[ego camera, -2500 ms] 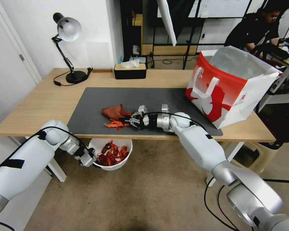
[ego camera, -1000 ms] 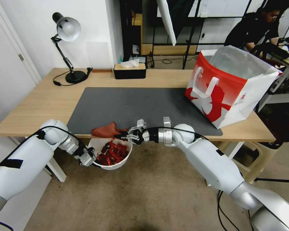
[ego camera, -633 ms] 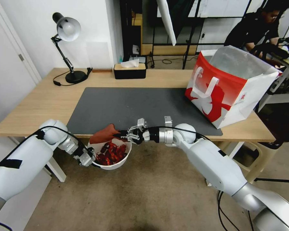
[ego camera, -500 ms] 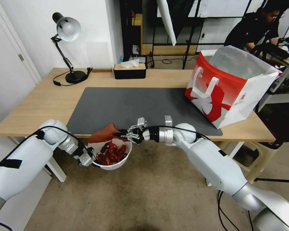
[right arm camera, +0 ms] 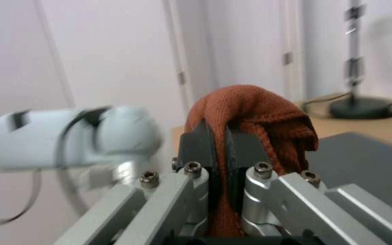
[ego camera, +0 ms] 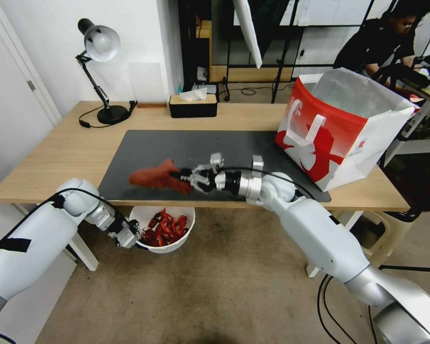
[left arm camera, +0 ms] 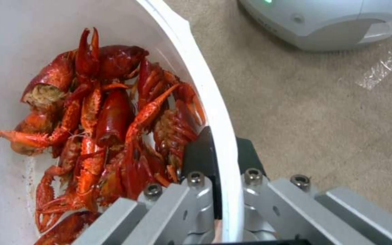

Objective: Sweep shrimp from table into container with towel, then put container into takeout bag.

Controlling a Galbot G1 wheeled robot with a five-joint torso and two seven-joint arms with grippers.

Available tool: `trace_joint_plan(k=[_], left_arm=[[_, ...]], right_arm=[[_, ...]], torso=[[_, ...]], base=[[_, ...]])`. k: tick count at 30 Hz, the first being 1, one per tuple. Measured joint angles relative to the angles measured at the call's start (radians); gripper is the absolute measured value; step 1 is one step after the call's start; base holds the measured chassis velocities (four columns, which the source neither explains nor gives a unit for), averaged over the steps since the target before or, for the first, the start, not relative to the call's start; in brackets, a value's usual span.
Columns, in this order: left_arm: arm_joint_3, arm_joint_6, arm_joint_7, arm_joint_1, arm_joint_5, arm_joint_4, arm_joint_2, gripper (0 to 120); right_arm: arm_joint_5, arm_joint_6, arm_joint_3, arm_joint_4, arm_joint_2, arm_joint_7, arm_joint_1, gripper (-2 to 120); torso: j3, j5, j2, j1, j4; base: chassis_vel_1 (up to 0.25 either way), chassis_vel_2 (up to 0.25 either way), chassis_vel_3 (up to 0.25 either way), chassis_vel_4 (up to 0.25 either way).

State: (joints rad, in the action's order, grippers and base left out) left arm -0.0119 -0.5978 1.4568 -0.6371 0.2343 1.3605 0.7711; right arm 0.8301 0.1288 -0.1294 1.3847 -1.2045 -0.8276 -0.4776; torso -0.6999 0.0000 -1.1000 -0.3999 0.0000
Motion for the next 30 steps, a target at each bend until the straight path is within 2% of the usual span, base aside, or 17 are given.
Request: trace_joint_plan(k=[3,9,20,26,30], left_arm=[[-0.006,0.000,0.000,-0.006,0.001,0.000,0.003,0],[-0.019,-0.002,0.001,-0.016,0.003,0.003,0.005,0],[-0.025,-0.004,0.004,-0.026,0.006,0.009,0.006,0],[-0.025,-0.005,0.004,-0.026,0.006,0.014,0.006,0],[-0.025,-0.005,0.005,-0.028,0.006,0.017,0.006,0]], right_arm=[[-0.014,-0.022,0.019,-0.060,-0.019,0.043,0.052,2],[-0.141,-0.088,0.051,-0.245,-0.065,0.078,0.166,2],[-0.281,-0.112,0.072,-0.404,-0.101,0.138,0.207,2],[-0.316,-0.115,0.079,-0.492,-0.130,0.116,0.215,2],[-0.317,-0.104,0.068,-0.511,-0.140,0.059,0.214,2]], torso=[[0.000,-0.0001,0.000,0.000,0.0001],[0.000,-0.0001,0.000,0.000,0.0002],[0.000,0.0000,0.000,0.000,0.0000],[0.000,0.0000,0.000,0.000,0.0000],[0.000,-0.0001,0.000,0.000,0.0000]], base=[[0.000,0.000,0.000,0.000],[0.000,0.000,0.000,0.000],[0.000,0.000,0.000,0.000],[0.000,0.000,0.000,0.000],[0.000,0.000,0.000,0.000]])
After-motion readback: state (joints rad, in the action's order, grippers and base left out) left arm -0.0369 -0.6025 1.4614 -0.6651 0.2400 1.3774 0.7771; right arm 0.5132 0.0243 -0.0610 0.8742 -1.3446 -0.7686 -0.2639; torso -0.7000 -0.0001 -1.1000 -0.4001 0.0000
